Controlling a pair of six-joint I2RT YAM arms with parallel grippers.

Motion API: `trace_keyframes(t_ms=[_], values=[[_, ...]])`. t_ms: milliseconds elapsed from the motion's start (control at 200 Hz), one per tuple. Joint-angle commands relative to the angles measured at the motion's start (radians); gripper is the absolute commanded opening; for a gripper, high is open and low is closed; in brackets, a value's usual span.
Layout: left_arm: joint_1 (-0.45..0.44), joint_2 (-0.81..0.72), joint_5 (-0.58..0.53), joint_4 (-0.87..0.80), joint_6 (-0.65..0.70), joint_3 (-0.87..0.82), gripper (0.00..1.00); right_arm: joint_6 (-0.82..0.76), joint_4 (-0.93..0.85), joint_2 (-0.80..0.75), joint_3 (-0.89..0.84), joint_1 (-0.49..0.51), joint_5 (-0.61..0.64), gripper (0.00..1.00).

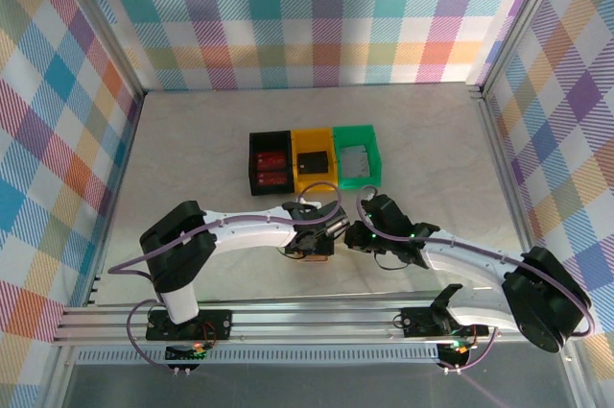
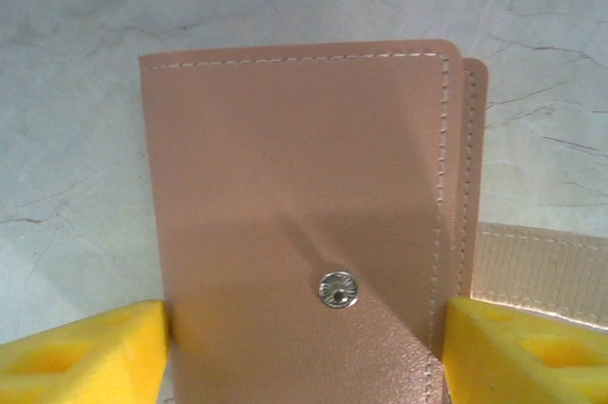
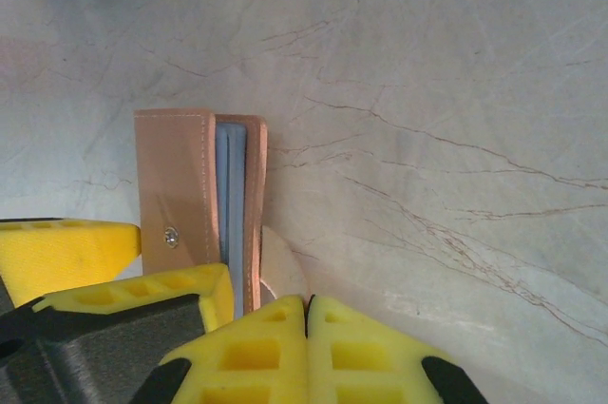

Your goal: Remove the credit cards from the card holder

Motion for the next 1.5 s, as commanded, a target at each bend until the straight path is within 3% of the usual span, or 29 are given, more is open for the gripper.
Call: trace_keyframes(t_ms=[0, 520, 1175, 1495], values=[[-0.007, -0.055, -0.034, -0.036, 0.011, -0.014, 0.7, -0.01, -0.026, -0.024, -0.008, -0.014, -0.002, 0.0], [0.022, -0.153, -0.08, -0.061, 0.029, -0.082, 0.48, -0.012, -0.04, -0.052, -0.015, -0.027, -0.009, 0.0], [0.101, -0.278, -0.081, -0.043, 0.03, -0.227, 0.37, -0.059, -0.111, -0.061, 0.019, -0.044, -0.025, 0.0], [0.11, -0.286, -0.054, 0.011, 0.027, -0.288, 0.28, -0.078, -0.188, -0.035, 0.072, -0.058, -0.059, 0.18]])
